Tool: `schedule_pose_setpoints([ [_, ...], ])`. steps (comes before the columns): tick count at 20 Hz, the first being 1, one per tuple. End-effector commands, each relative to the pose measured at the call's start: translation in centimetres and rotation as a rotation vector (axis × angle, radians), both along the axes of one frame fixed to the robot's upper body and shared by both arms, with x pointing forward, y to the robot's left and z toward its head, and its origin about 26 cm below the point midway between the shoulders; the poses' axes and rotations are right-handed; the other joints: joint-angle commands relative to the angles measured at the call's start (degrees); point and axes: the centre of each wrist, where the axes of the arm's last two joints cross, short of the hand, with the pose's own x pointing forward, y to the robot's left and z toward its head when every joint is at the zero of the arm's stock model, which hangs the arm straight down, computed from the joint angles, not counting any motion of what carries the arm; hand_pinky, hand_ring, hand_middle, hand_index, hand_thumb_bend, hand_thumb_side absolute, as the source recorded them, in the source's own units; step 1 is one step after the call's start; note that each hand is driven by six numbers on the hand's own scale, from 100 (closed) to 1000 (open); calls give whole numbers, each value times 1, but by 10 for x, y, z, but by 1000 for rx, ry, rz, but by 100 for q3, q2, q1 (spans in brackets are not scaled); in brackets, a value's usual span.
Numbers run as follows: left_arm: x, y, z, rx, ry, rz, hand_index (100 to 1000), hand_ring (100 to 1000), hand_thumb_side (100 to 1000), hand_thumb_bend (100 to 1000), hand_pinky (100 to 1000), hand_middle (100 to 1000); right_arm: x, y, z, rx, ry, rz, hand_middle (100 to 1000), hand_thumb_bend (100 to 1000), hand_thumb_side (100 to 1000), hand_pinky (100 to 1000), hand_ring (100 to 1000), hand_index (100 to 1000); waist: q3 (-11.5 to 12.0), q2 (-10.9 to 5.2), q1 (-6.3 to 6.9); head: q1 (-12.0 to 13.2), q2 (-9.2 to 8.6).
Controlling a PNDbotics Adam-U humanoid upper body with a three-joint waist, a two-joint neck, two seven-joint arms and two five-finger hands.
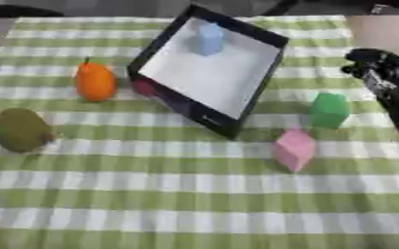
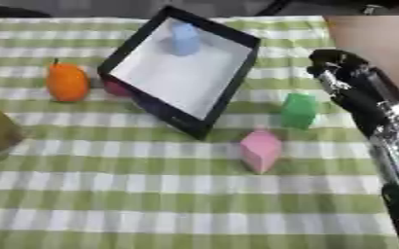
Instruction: Pick up objects on the table and place them in the box.
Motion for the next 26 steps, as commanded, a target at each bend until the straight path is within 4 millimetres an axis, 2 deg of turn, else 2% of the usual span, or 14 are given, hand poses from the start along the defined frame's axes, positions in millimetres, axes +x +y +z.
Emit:
schedule_pose_setpoints([
  [1, 1, 4, 11, 31, -30, -2, 817, 808, 791, 388, 877, 739, 0, -5, 13, -55, -25, 11, 806, 177, 440, 975, 816, 804, 9, -192, -88, 26, 29],
  [7, 1, 5, 11, 34, -26, -5, 816, 808, 790, 390, 876, 738, -2, -11, 30, -220, -43, 79, 821, 205, 423, 971, 833, 818, 20, -188, -117, -33, 29],
  [15, 1, 5, 11, 45, -18, -14, 816, 807, 790, 392, 876, 737, -9, -5, 83, -599, -124, 285, 851, 295, 376, 961, 867, 850, 25, -196, -161, -150, 29],
  [26, 2, 4, 11, 53, -11, -36, 816, 811, 792, 389, 877, 737, -15, 7, 132, -977, -109, 540, 854, 441, 233, 941, 871, 860, 55, -163, -192, -272, 29],
])
